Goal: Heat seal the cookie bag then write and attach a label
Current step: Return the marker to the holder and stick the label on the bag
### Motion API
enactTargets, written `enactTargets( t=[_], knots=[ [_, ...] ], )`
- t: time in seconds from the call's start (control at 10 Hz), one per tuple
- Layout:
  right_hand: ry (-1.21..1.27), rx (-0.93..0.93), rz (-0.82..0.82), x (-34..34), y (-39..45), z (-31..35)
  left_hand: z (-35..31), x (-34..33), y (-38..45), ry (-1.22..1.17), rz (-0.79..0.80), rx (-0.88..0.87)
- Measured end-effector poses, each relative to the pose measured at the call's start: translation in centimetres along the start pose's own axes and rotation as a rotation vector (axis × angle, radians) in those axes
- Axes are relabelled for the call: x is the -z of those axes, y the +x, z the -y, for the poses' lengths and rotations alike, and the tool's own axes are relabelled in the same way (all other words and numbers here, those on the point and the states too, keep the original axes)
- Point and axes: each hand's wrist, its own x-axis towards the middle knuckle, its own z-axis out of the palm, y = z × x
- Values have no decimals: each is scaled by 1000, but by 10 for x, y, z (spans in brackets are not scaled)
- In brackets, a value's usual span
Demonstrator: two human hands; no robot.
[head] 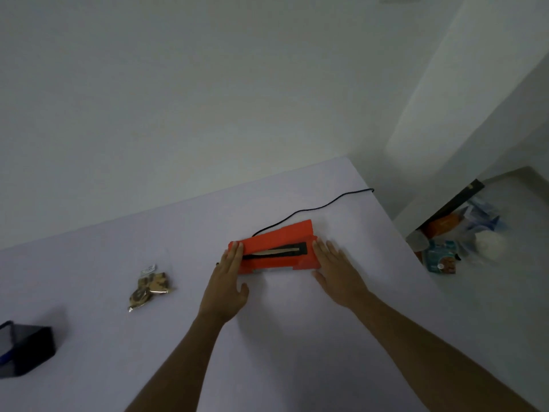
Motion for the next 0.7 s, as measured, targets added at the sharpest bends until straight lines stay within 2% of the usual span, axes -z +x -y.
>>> enactTargets(
  t=[0.3, 0.5, 0.6, 0.7],
  knots=[
    [-23, 52, 75, 21, 93, 29, 38, 33, 35, 20, -27, 72],
    [-61, 33, 92, 27, 104, 31, 33, 41, 47, 20, 0, 103],
    [-97, 20, 64, 28, 104, 33, 30, 42, 46, 19, 17, 117],
    [-95, 0, -67, 23, 89, 42, 29, 41, 34, 34, 26, 143]
  ],
)
